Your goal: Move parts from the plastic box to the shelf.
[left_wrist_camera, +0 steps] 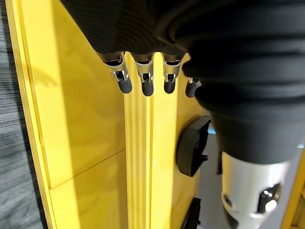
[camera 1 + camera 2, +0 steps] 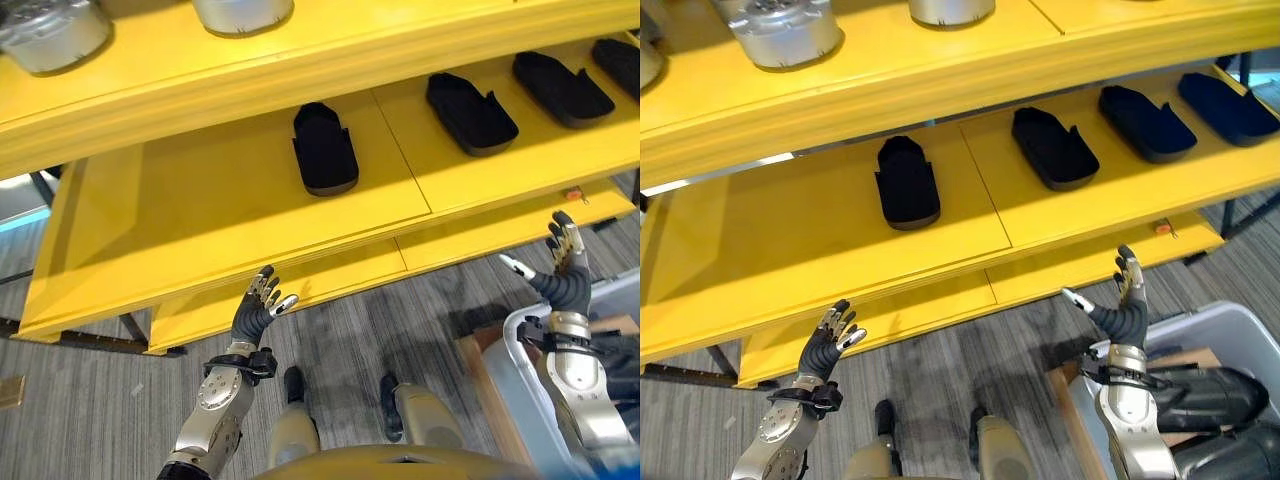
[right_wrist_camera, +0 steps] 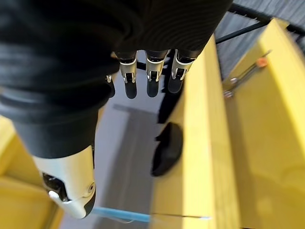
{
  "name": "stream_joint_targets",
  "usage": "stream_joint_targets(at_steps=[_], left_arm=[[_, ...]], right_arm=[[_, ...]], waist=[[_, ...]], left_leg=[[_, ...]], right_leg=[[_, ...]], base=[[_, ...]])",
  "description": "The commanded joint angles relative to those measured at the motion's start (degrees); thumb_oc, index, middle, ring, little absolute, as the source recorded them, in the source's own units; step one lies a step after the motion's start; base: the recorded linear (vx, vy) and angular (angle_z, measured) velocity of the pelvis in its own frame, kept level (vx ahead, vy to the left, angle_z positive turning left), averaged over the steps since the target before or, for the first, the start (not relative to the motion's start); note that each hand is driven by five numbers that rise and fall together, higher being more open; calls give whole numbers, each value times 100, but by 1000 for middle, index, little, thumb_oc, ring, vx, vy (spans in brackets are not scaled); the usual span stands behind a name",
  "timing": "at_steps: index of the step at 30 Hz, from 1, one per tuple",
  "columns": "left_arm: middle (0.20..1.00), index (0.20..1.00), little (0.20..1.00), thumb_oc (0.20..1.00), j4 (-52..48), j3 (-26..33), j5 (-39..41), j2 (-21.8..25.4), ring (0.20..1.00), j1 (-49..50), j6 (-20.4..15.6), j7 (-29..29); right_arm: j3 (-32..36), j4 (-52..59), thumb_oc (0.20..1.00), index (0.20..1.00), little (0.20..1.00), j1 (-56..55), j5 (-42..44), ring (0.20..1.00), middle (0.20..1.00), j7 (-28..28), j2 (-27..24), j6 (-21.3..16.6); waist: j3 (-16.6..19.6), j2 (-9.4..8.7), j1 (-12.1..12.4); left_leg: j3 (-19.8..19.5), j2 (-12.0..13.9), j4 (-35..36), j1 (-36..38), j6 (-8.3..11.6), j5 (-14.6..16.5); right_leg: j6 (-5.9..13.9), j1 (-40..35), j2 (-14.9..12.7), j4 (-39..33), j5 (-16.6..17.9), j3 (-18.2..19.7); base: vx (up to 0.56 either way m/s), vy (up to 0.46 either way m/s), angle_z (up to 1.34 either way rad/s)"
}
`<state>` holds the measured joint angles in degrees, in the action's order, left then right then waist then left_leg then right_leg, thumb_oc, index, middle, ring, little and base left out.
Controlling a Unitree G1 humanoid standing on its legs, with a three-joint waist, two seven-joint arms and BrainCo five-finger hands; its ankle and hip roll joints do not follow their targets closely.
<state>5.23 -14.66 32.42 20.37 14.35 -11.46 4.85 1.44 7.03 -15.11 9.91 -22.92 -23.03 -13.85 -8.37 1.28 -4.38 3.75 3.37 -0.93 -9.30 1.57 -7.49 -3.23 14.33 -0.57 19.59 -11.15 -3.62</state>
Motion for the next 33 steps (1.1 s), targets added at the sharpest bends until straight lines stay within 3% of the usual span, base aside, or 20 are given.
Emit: stream_joint_targets(at_steps=[1, 3, 4, 14, 22, 23, 25, 26, 28, 29, 30, 32, 33], left_arm=[[1000, 1000, 1000, 1000, -203, 298, -247, 85, 1000, -29, -188, -72], [1000, 1000, 1000, 1000, -340, 356, -272, 55, 1000, 94, -165, -39], [1000, 1000, 1000, 1000, -329, 362, -233, 48, 1000, 112, -167, -115], [1000, 1000, 1000, 1000, -189, 480, -250, 119, 1000, 291, -73, -138], [1000, 1000, 1000, 1000, -212, 317, -294, 178, 1000, 260, -77, -140], [1000, 1000, 1000, 1000, -212, 325, -287, 174, 1000, 238, -86, -98], [1000, 1000, 1000, 1000, -227, 452, -264, 189, 1000, 252, -106, 14], [1000, 1000, 1000, 1000, -247, 522, -222, 160, 1000, 306, -129, 92], [1000, 1000, 1000, 1000, -165, 586, -176, 101, 1000, 379, -108, 72], [1000, 1000, 1000, 1000, -109, 611, -159, 94, 1000, 385, -84, 69], [1000, 1000, 1000, 1000, -106, 612, -158, 93, 1000, 384, -85, 68], [1000, 1000, 1000, 1000, -51, 649, -150, 58, 1000, 381, -60, 94], [1000, 1000, 1000, 1000, -50, 650, -150, 57, 1000, 379, -60, 95]], right_arm=[[64, 268, 1000, 1000, 1000, 277, -133, 1000, 1000, 65, 87, -155], [-163, 65, 1000, 1000, 1000, 569, -104, 1000, 1000, 32, 210, -134], [-250, 64, 1000, 1000, 1000, 659, -77, 1000, 1000, 123, 243, -96], [-750, 52, 1000, 1000, 1000, 604, 520, 1000, 1000, 660, 444, 101], [-933, 176, 1000, 1000, 1000, 589, 594, 1000, 1000, 744, 503, 80], [-1001, 135, 1000, 1000, 1000, 654, 599, 1000, 1000, 740, 537, 88], [-1132, 109, 1000, 1000, 1000, 783, 638, 1000, 1000, 709, 617, 85], [-1232, 87, 1000, 1000, 1000, 842, 573, 1000, 1000, 677, 646, 95], [-1277, 15, 1000, 1000, 1000, 869, 557, 1000, 1000, 701, 658, 137], [-1281, 1, 1000, 1000, 1000, 891, 544, 1000, 1000, 702, 657, 164], [-1281, 4, 1000, 1000, 1000, 890, 543, 1000, 1000, 701, 657, 166], [-1243, -34, 1000, 1000, 1000, 942, 474, 1000, 1000, 658, 653, 242], [-1243, -32, 1000, 1000, 1000, 943, 473, 1000, 1000, 657, 653, 245]], waist=[[58, -71, 116], [37, -89, 389], [41, -70, 352], [317, -189, 363], [228, -168, 215], [152, -155, 232], [80, -95, 484], [58, -43, 614], [74, 13, 639], [75, 18, 635], [65, 20, 644], [62, 1, 541], [63, -1, 552]], left_leg=[[-1131, -952, -117, 76, -225, 538], [-2425, -1625, -473, 36, -350, 627], [-2443, -1614, -443, 116, -410, 646], [-1828, -1408, -199, 462, -603, 732], [-1245, -1333, -272, 500, -695, 896], [-1108, -1277, -313, 499, -698, 936], [-696, -1028, -244, 509, -627, 981], [-514, -888, -196, 563, -582, 1002], [-286, -733, -110, 673, -559, 1030], [-176, -690, -72, 756, -560, 1073], [-166, -689, -66, 772, -562, 1075], [-106, -687, -13, 874, -558, 1125], [-93, -689, -15, 871, -560, 1127]], right_leg=[[643, -661, 68, -1475, 959, 485], [637, -616, 285, -1396, 1013, 1060], [646, -598, 370, -1338, 1027, 1212], [761, -813, 431, -1549, 1188, 1688], [948, -558, 590, -1399, 1403, 2223], [997, -476, 588, -1299, 1388, 2143], [1032, -326, 108, -1163, 1234, 924], [1010, -352, -313, -1141, 1158, 45], [972, -386, -783, -1163, 1250, -615], [1016, -401, -961, -1244, 1356, -727], [1019, -414, -957, -1253, 1362, -718], [1185, -235, -1185, -1455, 1791, -362], [1188, -227, -1184, -1456, 1797, -348]], base=[[146, 6, -64], [75, 40, -123], [30, 58, -130], [42, 78, -61], [-20, 62, -38], [-77, 34, -70], [-47, -18, -150], [-19, -57, -211], [11, -54, -142], [25, -38, -63], [33, -79, -53], [35, -94, -48], [41, -83, -34]])
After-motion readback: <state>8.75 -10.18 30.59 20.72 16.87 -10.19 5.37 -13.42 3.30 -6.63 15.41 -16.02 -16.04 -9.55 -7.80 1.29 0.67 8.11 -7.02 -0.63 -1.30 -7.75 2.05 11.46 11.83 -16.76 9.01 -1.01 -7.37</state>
